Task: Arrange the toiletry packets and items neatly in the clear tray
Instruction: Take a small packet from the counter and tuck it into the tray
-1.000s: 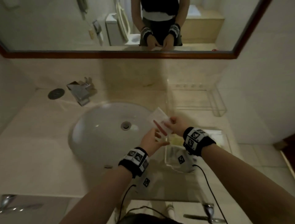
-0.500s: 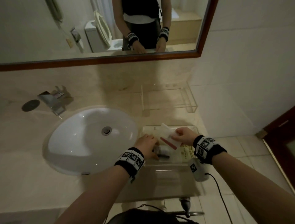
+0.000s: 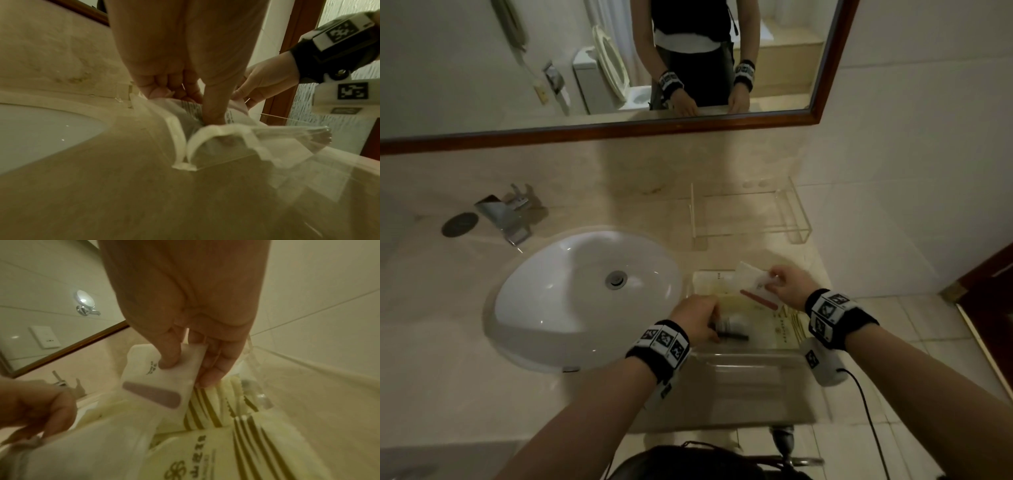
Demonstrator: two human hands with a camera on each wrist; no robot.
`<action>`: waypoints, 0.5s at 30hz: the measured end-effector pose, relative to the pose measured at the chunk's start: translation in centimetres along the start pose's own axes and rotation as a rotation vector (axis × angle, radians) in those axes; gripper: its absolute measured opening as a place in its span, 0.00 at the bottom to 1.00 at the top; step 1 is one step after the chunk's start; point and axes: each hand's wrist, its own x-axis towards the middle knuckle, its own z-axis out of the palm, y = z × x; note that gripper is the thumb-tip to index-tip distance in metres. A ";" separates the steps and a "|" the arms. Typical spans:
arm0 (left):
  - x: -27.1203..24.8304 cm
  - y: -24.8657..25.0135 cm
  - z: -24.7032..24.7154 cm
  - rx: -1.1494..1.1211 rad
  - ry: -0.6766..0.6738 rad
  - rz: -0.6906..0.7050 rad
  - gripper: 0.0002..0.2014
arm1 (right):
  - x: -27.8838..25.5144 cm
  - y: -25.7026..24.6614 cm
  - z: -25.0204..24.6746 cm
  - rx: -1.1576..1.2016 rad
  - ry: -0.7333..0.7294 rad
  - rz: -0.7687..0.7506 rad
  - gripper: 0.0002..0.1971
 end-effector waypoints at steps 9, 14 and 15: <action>-0.8 -0.6 0.3 -0.054 0.093 0.059 0.17 | -1.3 -0.4 -0.4 -0.249 -0.293 -0.059 0.16; -1.0 -0.8 0.6 -0.081 0.140 0.066 0.16 | -1.8 -0.6 0.0 -0.417 -0.433 -0.060 0.09; -1.0 -0.8 0.5 -0.086 0.147 0.066 0.16 | -1.8 -0.7 0.2 -0.454 -0.435 -0.061 0.07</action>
